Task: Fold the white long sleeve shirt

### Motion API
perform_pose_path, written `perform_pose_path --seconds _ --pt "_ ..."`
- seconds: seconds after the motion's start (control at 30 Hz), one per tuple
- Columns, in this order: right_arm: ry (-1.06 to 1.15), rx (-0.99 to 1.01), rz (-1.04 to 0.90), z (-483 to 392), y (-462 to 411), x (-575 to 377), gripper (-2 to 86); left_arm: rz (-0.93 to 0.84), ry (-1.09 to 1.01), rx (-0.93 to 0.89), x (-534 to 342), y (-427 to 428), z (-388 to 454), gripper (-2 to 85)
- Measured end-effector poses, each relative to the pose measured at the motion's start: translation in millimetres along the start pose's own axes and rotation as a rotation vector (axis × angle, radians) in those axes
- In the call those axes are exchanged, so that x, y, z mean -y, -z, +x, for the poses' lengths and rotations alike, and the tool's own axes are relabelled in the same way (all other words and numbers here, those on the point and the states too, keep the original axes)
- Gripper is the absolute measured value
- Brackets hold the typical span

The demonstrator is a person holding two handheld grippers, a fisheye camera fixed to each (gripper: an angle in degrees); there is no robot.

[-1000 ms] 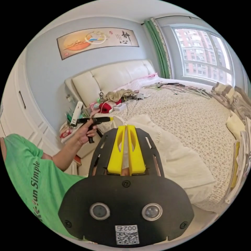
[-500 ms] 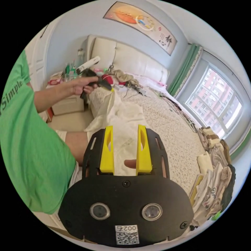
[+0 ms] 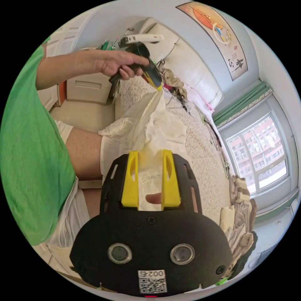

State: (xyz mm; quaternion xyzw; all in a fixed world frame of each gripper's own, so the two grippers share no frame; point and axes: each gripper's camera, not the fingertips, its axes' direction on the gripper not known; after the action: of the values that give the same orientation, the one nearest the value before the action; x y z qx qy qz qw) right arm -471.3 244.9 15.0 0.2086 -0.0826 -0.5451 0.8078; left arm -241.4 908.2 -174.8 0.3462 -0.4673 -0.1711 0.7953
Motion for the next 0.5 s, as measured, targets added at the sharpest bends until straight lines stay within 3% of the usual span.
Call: perform_pose_path --seconds 0.1,0.2,0.37,0.5 --pt "-0.091 0.098 -0.11 11.9 -18.5 -8.5 1.4 0.006 -0.004 -0.005 -20.7 9.0 0.4 -0.9" --pt "-0.217 0.07 -0.049 25.5 -3.2 -23.8 -0.3 0.026 -0.024 -0.019 -41.6 20.1 4.8 -0.9" --pt "-0.511 -0.115 0.158 75.9 82.2 -53.0 -0.8 0.149 -0.132 -0.012 -66.8 59.5 33.8 -0.9" --pt "-0.572 -0.307 0.274 103.1 163.3 -57.6 -0.9 0.325 -0.324 -0.056 -63.7 132.5 90.7 -1.0"
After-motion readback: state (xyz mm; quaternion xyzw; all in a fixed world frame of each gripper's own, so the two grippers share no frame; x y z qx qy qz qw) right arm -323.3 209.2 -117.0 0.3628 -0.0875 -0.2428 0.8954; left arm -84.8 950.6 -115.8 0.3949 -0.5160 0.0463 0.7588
